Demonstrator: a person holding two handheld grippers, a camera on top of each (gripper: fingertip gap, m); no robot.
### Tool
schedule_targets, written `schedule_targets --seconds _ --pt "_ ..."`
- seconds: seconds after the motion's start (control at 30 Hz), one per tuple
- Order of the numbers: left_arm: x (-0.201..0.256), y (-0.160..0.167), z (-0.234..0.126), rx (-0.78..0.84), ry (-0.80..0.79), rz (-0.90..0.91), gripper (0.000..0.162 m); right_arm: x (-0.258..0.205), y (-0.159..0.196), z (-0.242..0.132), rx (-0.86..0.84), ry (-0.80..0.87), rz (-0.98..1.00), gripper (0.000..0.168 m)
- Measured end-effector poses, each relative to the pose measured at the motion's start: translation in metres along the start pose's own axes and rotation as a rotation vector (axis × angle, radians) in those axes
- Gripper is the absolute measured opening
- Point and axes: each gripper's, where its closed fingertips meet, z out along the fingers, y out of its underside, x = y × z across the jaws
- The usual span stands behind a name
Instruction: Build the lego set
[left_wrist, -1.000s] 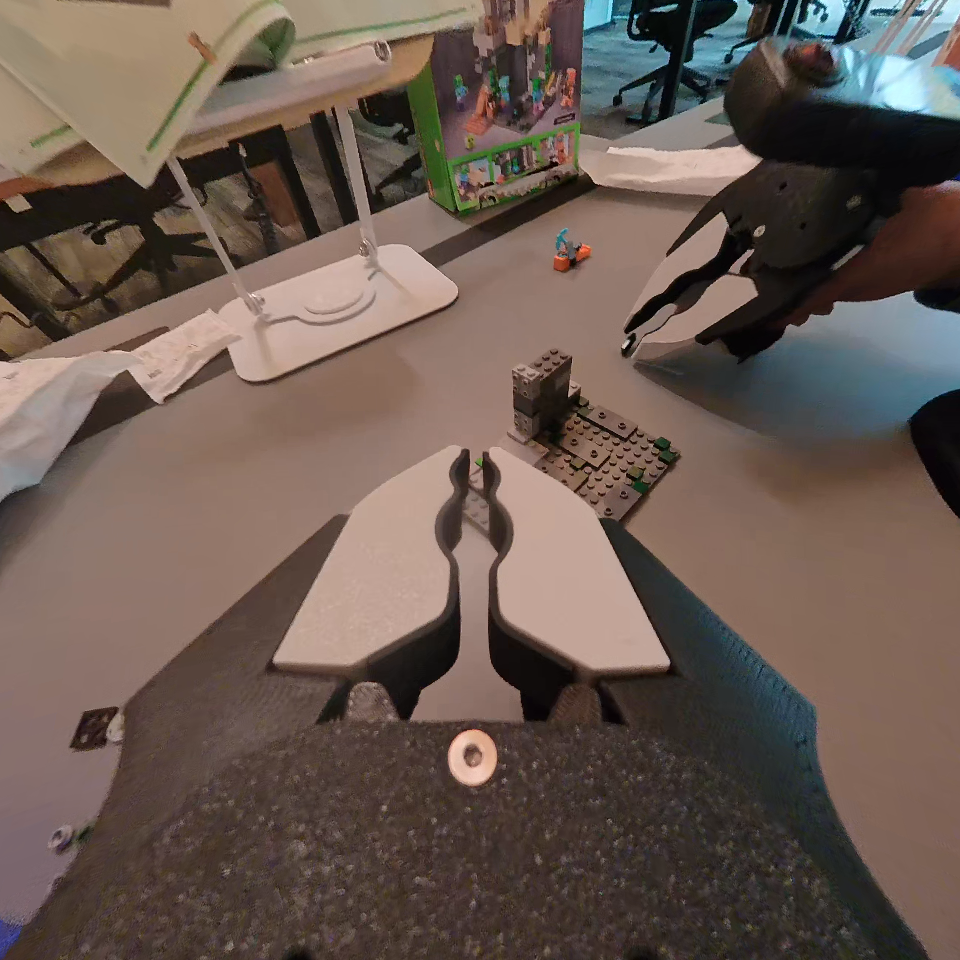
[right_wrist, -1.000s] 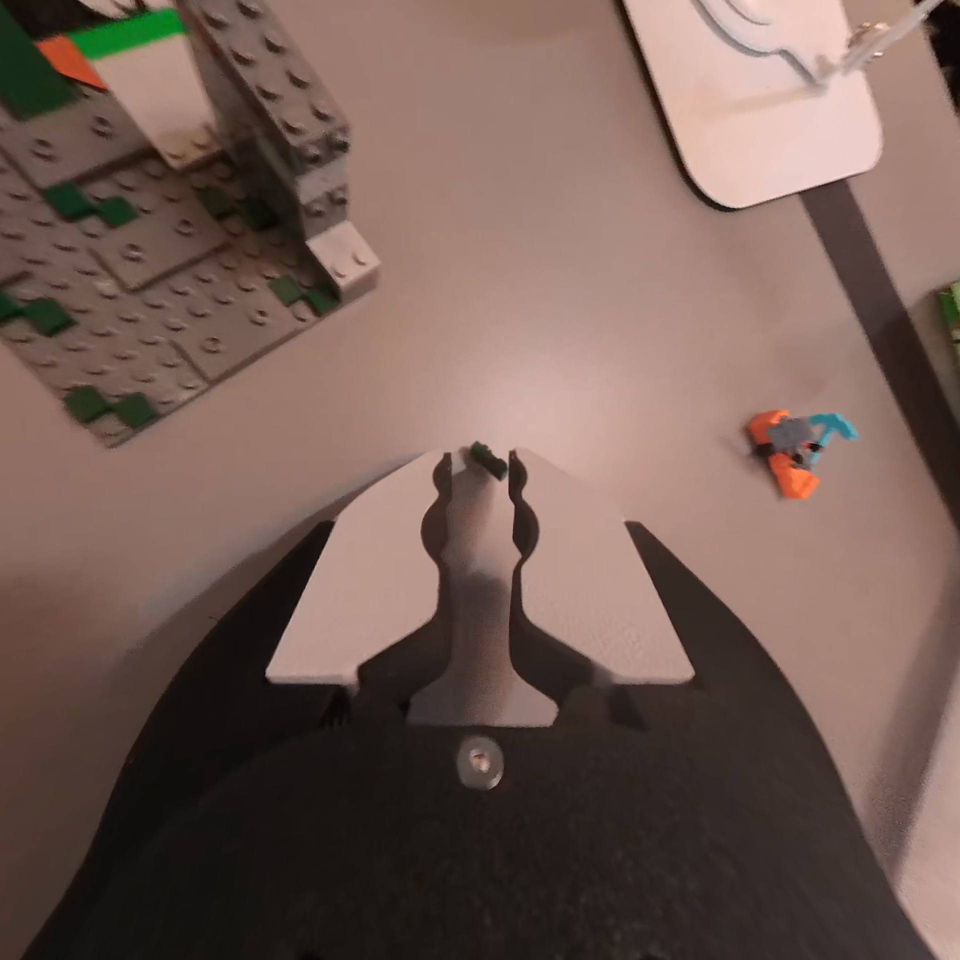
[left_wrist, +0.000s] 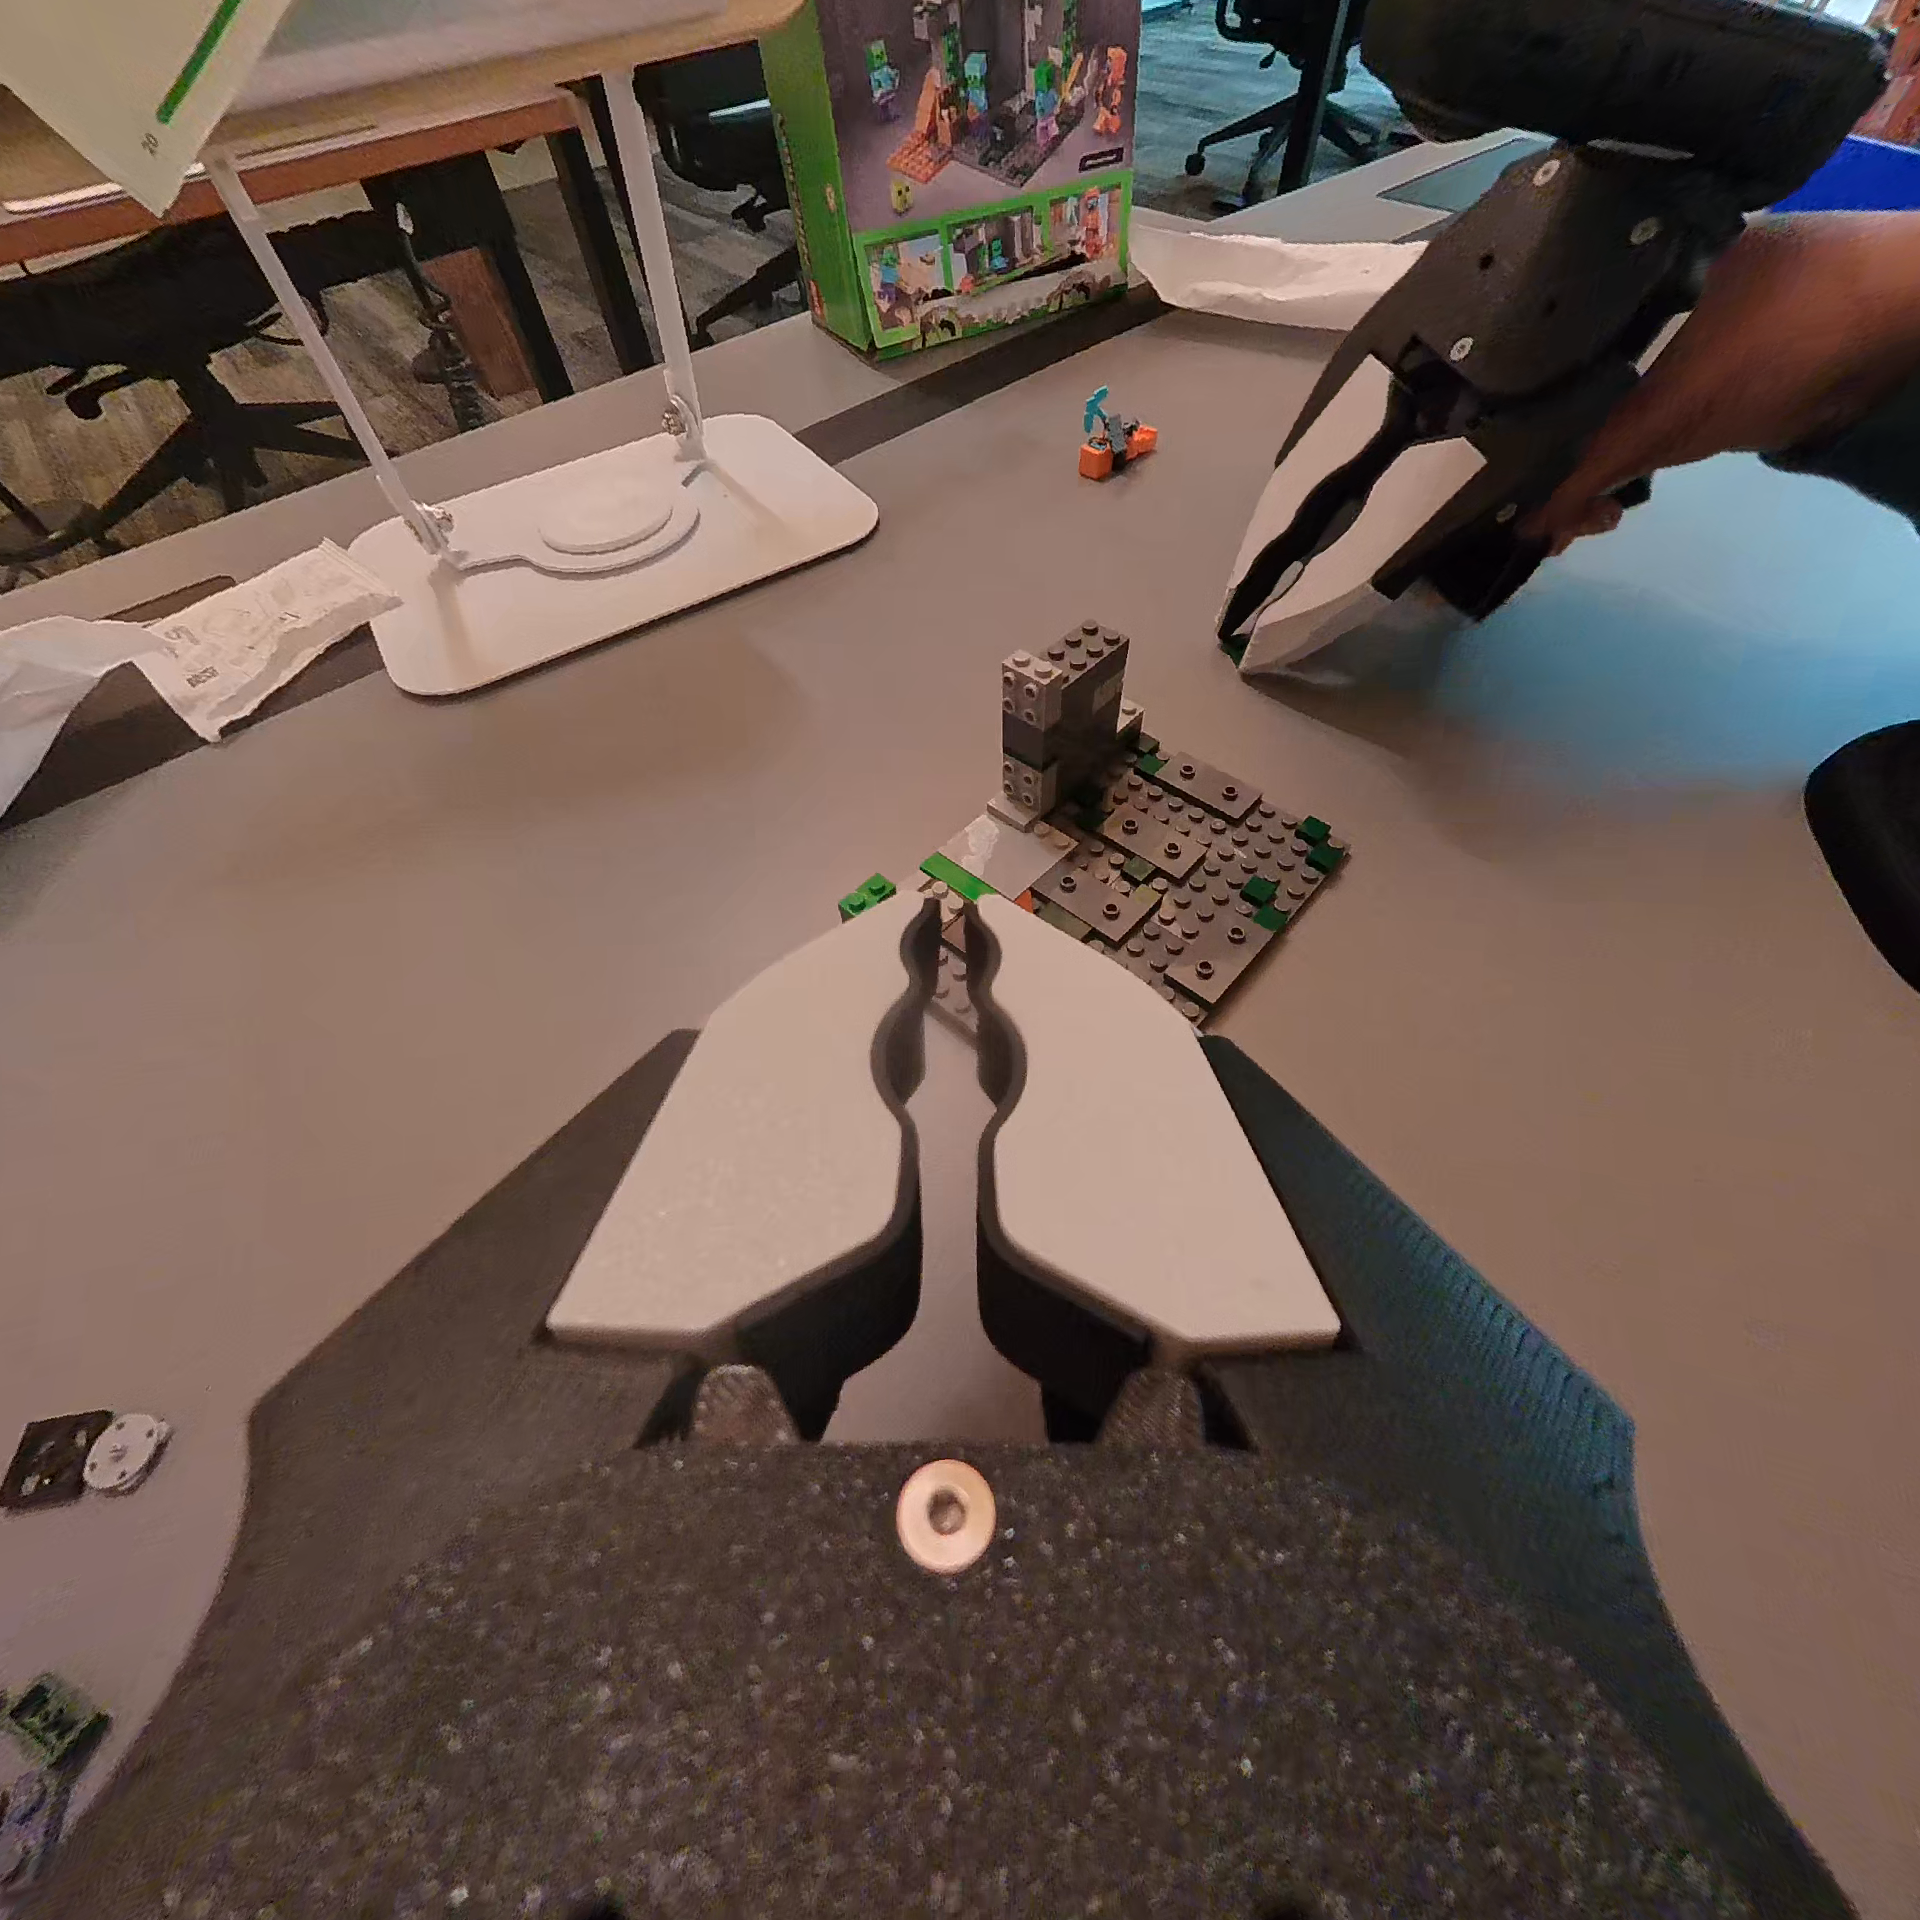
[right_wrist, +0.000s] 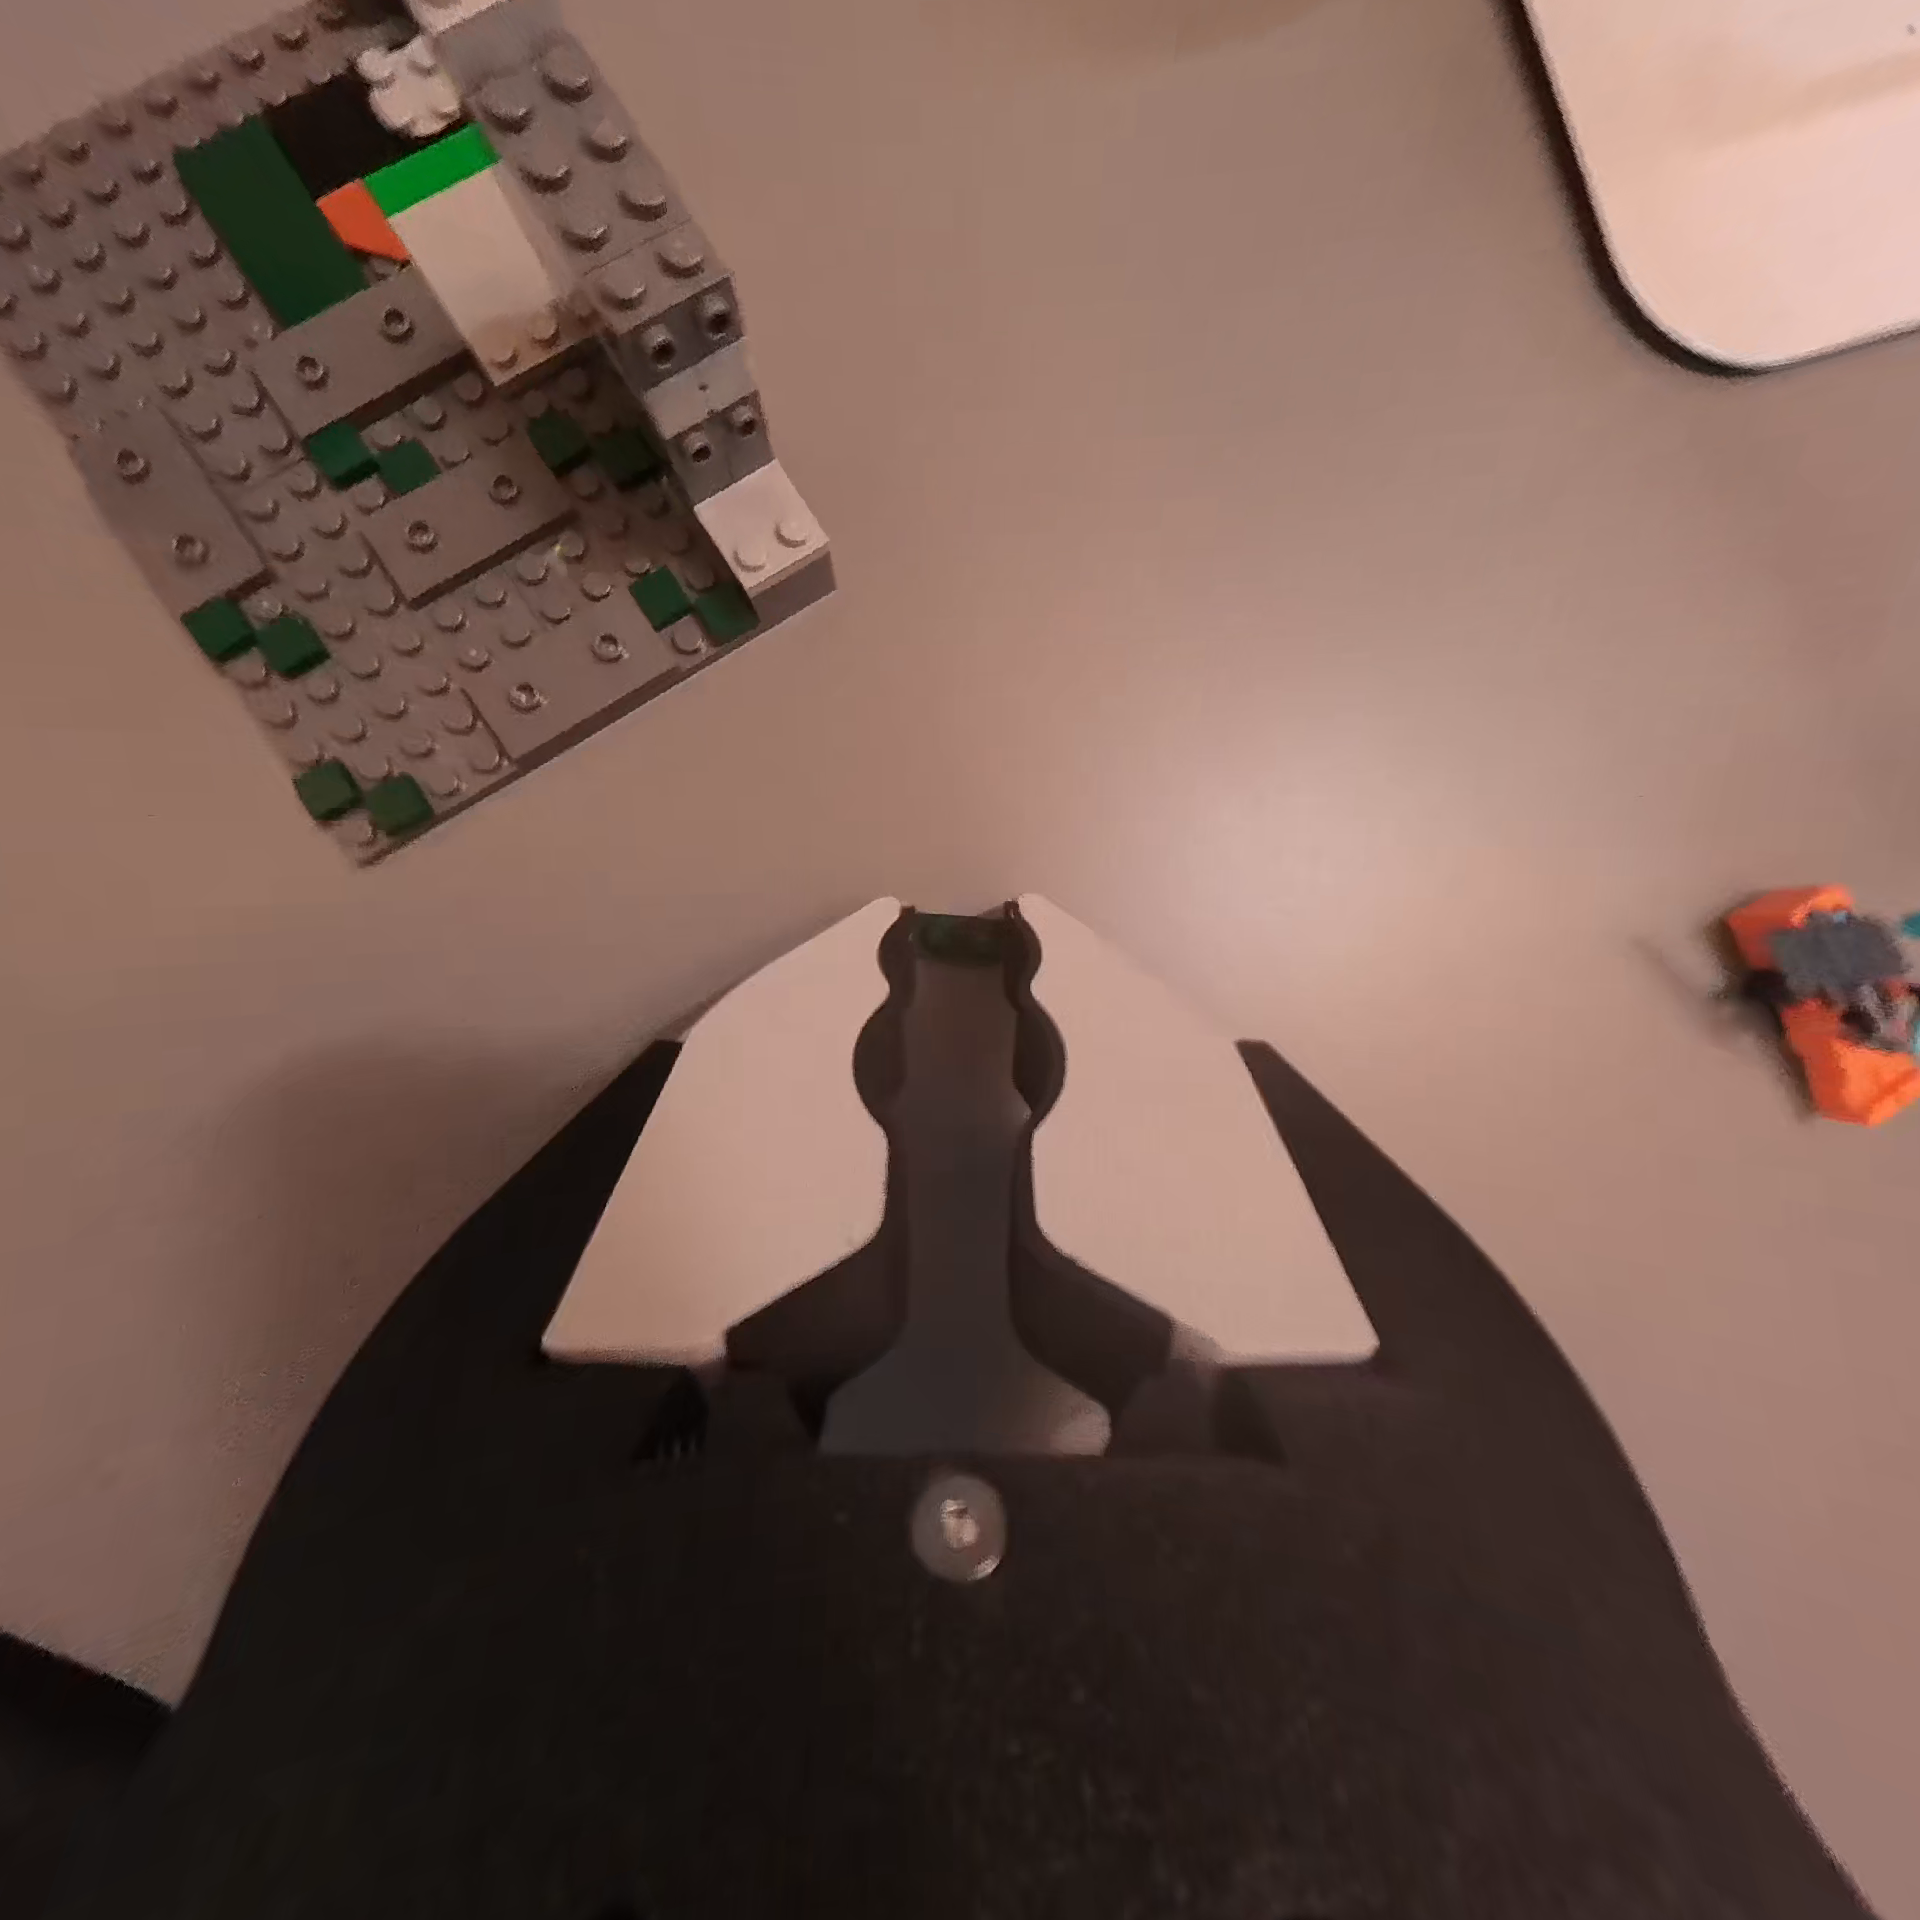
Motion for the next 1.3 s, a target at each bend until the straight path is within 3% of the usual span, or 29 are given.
schedule_targets --seconds 0.17,0.37,0.6,0.83,1.07,1.17,1.3 --pt "-0.001 0.002 0.002 -0.012 -0.003 0.009 0.004 0.0 0.0 -0.002 -0.007 -0.105 -0.271 0.015" --pt "-0.009 0.002 -0.001 -0.008 -0.035 0.002 0.004 0.0 -0.001 0.001 -0.008 -0.176 -0.325 0.018" --pt "-0.021 -0.001 -0.007 -0.012 -0.051 -0.041 0.002 -0.006 -0.029 -0.021 0.206 -0.104 -0.179 0.025" --pt "-0.041 -0.02 -0.029 0.034 -0.108 -0.059 0.004 -0.027 -0.067 -0.06 0.487 -0.037 0.134 0.017" --pt "-0.12 -0.064 -0.11 0.139 -0.325 -0.084 0.0 -0.044 -0.069 -0.067 0.572 -0.01 0.204 0.0" --pt "-0.149 -0.068 -0.13 0.105 -0.395 -0.063 0.0 -0.044 -0.068 -0.066 0.583 -0.012 0.202 0.0" --pt "-0.172 -0.052 -0.128 -0.06 -0.398 -0.02 0.0 -0.044 -0.065 -0.064 0.586 -0.022 0.207 0.0"
